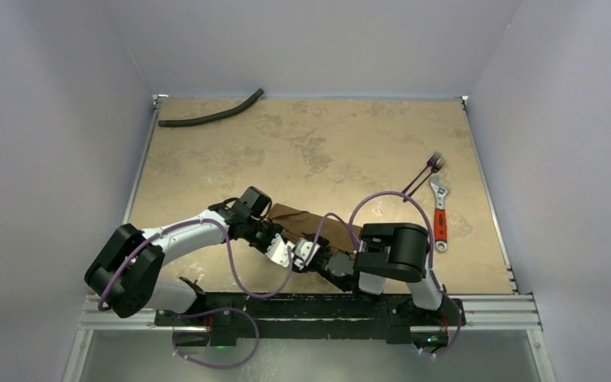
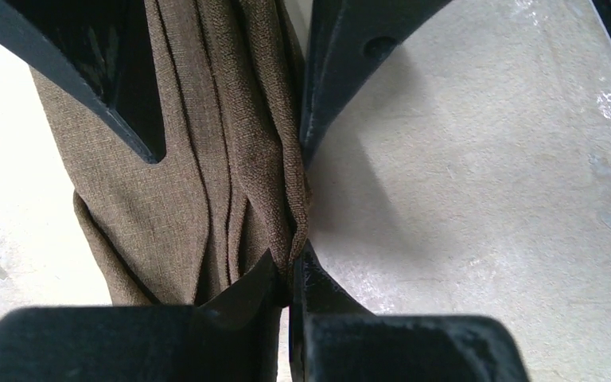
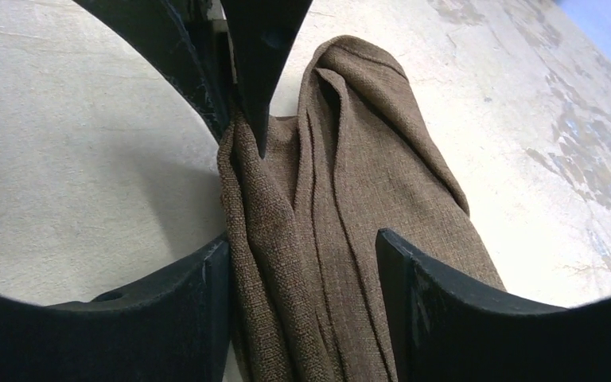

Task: Fold the napkin into a case and place the utensils inside
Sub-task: Stuff the top corner of the smaller-rectangle-folded napkin into the folded napkin.

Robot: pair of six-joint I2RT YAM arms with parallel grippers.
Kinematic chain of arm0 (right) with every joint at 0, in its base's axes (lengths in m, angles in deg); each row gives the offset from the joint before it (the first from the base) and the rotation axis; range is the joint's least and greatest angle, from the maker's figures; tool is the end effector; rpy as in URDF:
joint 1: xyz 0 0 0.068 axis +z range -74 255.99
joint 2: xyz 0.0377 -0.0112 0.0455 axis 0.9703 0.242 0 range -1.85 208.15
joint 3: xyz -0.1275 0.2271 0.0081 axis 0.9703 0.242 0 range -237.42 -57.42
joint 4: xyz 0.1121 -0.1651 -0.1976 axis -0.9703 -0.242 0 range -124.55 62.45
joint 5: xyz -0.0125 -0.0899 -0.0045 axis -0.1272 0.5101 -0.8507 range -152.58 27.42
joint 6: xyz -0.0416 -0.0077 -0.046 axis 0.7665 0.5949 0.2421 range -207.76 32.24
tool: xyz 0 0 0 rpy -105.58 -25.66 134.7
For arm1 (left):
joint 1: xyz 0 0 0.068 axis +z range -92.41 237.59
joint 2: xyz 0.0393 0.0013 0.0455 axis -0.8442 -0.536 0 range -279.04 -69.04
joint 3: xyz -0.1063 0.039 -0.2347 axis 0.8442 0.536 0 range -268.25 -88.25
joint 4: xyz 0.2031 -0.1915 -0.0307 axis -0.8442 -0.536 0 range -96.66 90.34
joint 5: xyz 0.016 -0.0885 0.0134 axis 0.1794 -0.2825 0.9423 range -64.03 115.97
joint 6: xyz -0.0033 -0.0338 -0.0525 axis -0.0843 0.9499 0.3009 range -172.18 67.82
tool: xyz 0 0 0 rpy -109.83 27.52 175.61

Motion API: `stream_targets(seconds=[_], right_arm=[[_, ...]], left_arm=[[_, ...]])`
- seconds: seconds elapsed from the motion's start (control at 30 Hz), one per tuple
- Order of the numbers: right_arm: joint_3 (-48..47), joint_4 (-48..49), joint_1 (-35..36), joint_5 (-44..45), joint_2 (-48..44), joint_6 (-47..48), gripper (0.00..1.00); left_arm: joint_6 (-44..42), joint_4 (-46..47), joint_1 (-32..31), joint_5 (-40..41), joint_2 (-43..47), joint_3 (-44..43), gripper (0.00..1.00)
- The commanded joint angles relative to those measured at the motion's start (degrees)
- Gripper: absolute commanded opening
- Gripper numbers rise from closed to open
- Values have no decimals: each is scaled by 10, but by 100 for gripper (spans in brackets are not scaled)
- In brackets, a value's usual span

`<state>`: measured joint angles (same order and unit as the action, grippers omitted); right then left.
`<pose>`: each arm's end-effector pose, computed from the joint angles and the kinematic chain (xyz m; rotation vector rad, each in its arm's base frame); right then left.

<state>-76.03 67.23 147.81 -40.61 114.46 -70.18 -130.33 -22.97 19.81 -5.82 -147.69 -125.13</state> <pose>0.1021 0.2541 0.0615 -0.9196 1.3509 0.4185 0.1875 -0.1772 0.1240 2.2108 1.1970 -0.4795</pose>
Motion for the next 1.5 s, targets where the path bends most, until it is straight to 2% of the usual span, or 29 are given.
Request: stream_targets(seconds=[0.0, 0.03, 0.13, 0.23, 0.43, 0.57, 0.6, 0.7, 0.73, 0.77, 0.9, 0.93, 1.0, 1.2, 1.27, 1.47], right_arm=[[-11, 247, 9, 65, 59, 82, 61], [-12, 248, 8, 66, 61, 80, 57], [-7, 260, 9, 71, 65, 51, 36], [3, 262, 10, 53, 61, 11, 23], [9, 262, 15, 26, 64, -35, 5], [13, 263, 16, 29, 58, -57, 1], [14, 263, 16, 29, 57, -64, 0], [16, 261, 16, 24, 51, -83, 0], [16, 260, 16, 24, 48, -90, 0], [17, 260, 15, 24, 43, -96, 0], [19, 252, 15, 22, 30, -123, 0], [20, 249, 15, 23, 26, -130, 0], [24, 246, 15, 27, 19, -147, 0], [30, 240, 14, 23, 10, -170, 0], [31, 241, 14, 20, 9, -171, 0], [30, 237, 10, 14, 7, -193, 0]], left_arm=[[24, 21, -14, -19, -4, -21, 0], [25, 23, -13, -20, -4, -20, 0], [36, 33, -14, -16, -1, -21, 0], [42, 56, -9, -7, 12, -5, 21], [59, 110, -3, 12, 57, 35, 43], [86, 135, 10, 29, 110, 64, 49], [92, 139, 16, 31, 127, 71, 54], [101, 130, 21, 33, 180, 98, 60], [99, 120, 21, 32, 194, 105, 66], [96, 114, 21, 31, 207, 111, 69], [81, 97, 21, 23, 232, 131, 72], [73, 89, 21, 22, 232, 133, 83], [60, 90, 21, 29, 233, 145, 91], [54, 192, 22, 51, 222, 187, 97], [57, 244, 22, 52, 204, 189, 98], [46, 321, 15, 53, 138, 182, 98]])
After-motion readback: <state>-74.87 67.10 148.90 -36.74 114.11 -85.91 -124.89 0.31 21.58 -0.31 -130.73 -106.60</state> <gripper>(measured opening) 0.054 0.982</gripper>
